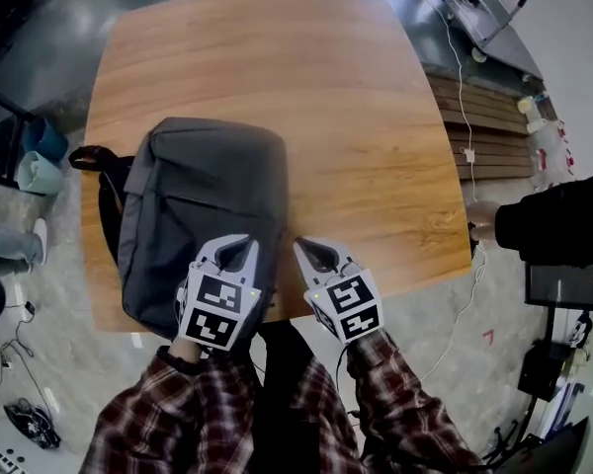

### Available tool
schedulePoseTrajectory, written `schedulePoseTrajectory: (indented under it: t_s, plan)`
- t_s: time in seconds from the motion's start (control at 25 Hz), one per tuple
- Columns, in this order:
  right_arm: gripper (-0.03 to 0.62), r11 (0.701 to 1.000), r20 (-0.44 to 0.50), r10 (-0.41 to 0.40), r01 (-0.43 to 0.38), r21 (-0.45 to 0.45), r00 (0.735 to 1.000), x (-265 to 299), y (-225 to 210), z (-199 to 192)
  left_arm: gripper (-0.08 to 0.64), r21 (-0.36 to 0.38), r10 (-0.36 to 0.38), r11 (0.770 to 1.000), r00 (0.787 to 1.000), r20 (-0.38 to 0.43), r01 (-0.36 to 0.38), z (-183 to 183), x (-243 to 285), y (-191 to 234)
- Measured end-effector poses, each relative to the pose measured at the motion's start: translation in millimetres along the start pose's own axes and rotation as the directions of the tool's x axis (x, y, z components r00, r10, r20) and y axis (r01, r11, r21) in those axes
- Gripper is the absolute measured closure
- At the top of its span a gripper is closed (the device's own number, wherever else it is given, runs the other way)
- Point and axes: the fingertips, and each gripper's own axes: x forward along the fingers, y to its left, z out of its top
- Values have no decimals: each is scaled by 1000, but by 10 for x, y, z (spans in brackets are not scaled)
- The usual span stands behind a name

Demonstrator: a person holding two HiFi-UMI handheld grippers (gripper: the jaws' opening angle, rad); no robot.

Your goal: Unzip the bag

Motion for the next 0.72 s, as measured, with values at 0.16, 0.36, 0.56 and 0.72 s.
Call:
schedulePoseTrajectory:
  t_s: [0.16,0.36,0.56,0.72]
  plan:
    - [581,992,-76,24,-33,-118,997,287,14,-267,551,3,-1,1000,998,-58,2,-197,169,81]
    - [578,934,-134,42,-87,-347,990,496,91,-437,551,-15,-26,1000,997,-78,25,-313,270,134]
    - [525,838,-188,15,-115,-533,982,643,120,-514,551,-22,-35,999,996,-81,33,-322,309,150]
    - [522,744,-195,-19,-116,-658,981,675,157,-480,551,-31,-43,999,996,-83,41,-320,321,147]
